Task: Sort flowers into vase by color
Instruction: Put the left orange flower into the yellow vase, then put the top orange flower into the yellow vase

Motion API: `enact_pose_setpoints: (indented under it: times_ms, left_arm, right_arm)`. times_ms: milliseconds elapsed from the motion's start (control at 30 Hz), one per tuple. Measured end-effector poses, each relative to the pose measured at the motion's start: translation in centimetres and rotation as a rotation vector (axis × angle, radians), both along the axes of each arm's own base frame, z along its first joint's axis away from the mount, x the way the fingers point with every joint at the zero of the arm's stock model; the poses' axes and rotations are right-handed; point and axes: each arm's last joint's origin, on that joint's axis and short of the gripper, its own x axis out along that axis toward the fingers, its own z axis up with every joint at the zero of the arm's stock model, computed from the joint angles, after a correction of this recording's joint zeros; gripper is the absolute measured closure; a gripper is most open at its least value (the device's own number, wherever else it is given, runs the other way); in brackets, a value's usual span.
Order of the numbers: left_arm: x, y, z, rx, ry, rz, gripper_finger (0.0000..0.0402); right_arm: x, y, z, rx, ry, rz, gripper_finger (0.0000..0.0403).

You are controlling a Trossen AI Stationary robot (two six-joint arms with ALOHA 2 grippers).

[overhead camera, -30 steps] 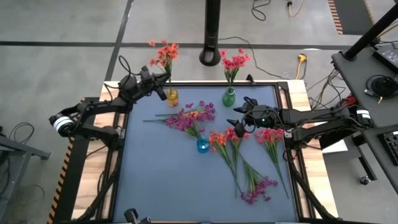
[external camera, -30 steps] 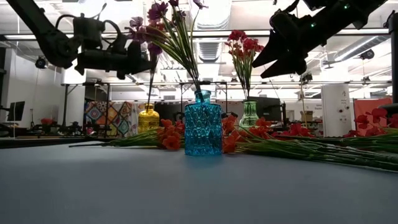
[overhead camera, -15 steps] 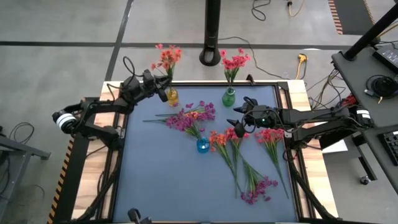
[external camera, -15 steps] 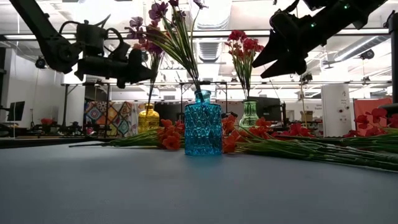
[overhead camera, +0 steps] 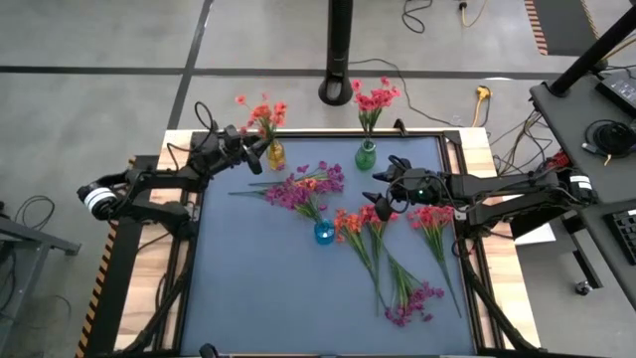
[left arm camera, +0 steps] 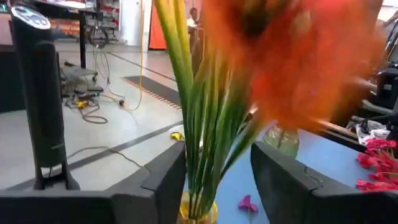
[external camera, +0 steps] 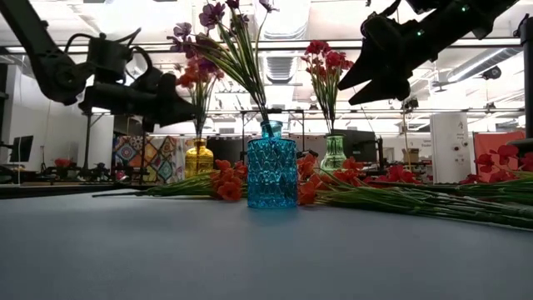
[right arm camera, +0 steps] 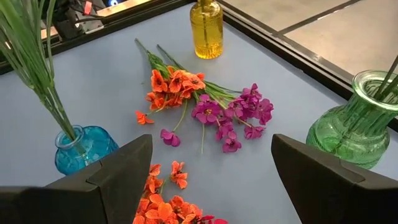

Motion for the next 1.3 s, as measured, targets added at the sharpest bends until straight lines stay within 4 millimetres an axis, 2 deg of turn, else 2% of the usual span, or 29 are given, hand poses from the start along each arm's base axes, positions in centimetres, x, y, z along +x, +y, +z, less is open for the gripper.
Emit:
enact_pose_setpoints:
  times_ms: [267,433,867,1300]
  left_arm:
    - [-0.4,-0.6,-0.7,-0.058,0.039,-0.044,0.0167]
    - [-0.8,-1.1,-1.3,-0.160,0.107,-0.043,0.0144]
    - [-2.6,-4.0,-1.3,-0.407,0.224,-0.050,0.0142]
    - [-0.7,-9.4,-0.4,-0.346,0.294,-0.349,0.0142]
  right_arm:
    - [0.0,0.0,0.0,0.001,0.000,0.000,0.0083]
    - [0.0,0.0,0.0,0.002,0.001,0.001,0.0083]
    - [-0.3,0.0,-0.5,0.052,0.046,-0.022,0.0083]
    - [-1.0,0.5,-1.7,0.258,0.143,0.017,0.0083]
